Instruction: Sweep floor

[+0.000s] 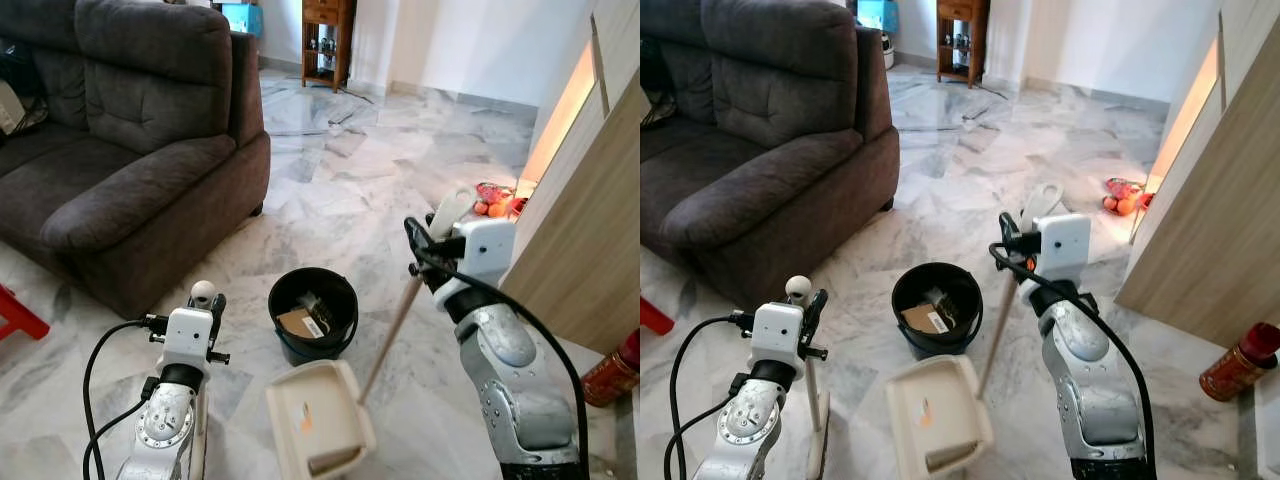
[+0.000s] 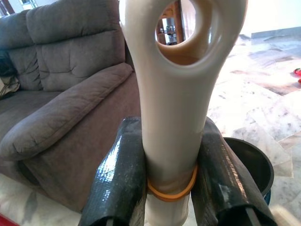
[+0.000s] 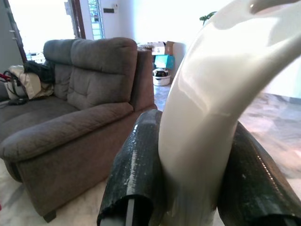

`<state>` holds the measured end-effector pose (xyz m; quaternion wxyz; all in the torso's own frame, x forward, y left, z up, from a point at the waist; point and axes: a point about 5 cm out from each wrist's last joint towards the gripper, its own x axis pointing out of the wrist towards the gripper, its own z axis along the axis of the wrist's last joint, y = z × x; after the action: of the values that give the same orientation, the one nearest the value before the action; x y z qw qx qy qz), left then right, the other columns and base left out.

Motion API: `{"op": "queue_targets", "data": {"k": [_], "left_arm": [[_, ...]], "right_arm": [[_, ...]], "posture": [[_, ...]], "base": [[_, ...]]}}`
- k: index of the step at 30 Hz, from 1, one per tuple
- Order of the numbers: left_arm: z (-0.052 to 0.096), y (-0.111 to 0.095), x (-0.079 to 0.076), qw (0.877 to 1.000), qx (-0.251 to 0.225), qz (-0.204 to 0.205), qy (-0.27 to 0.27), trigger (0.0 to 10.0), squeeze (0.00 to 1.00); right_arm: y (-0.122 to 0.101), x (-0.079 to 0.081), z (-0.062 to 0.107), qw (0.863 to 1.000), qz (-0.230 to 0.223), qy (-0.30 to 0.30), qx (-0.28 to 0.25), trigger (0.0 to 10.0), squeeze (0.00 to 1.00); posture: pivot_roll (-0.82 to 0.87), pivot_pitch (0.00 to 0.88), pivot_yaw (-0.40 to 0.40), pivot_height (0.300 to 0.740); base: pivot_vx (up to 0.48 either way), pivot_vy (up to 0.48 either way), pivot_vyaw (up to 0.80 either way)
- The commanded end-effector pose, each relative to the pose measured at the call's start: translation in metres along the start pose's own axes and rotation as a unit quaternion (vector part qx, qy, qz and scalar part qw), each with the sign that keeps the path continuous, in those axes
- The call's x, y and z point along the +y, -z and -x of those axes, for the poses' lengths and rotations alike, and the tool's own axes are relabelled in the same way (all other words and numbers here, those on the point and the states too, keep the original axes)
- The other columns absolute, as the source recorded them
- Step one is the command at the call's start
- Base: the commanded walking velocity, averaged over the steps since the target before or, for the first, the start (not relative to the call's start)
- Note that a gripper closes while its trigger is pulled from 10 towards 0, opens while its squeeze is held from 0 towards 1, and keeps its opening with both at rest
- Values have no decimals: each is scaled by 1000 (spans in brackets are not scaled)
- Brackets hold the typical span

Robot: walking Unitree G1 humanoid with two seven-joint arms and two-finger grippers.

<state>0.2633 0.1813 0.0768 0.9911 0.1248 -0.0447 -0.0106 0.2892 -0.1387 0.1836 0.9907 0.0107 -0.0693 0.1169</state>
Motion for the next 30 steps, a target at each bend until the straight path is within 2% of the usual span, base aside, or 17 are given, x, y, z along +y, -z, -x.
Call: {"op": "queue_targets", "data": {"k": [1, 11, 15, 19, 25, 30], "left_arm": [[-5, -8, 3, 1000, -23, -13, -1, 10000, 0], [-6, -8, 2, 1000, -24, -11, 0, 10000, 0], [-6, -8, 2, 1000, -22, -9, -3, 10000, 0], [-5, -8, 2, 1000, -22, -8, -3, 10000, 0], [-5, -8, 2, 1000, -21, -8, -4, 10000, 0], [-4, -8, 2, 1000, -22, -9, -6, 10000, 0]], "right_arm": [[-19, 3, -2, 999, 3, -7, -33, 10000, 0], [-46, 3, -7, 998, 8, -14, -57, 10000, 0], [-64, -3, -11, 994, -9, 21, -111, 10000, 0], [-63, -3, -14, 992, -26, 33, -117, 10000, 0], [-59, 11, -18, 992, -43, 23, -114, 10000, 0], [-60, 13, -19, 991, -51, 21, -118, 10000, 0]], "posture": [[96, 9, 2, 740], [100, 12, 1, 740], [99, 12, 0, 740], [102, 12, 0, 740], [108, 14, -1, 740], [107, 14, -2, 740]], "base": [[0, 0, 0], [0, 0, 0], [0, 0, 0], [0, 0, 0], [0, 0, 0], [0, 0, 0]]}}
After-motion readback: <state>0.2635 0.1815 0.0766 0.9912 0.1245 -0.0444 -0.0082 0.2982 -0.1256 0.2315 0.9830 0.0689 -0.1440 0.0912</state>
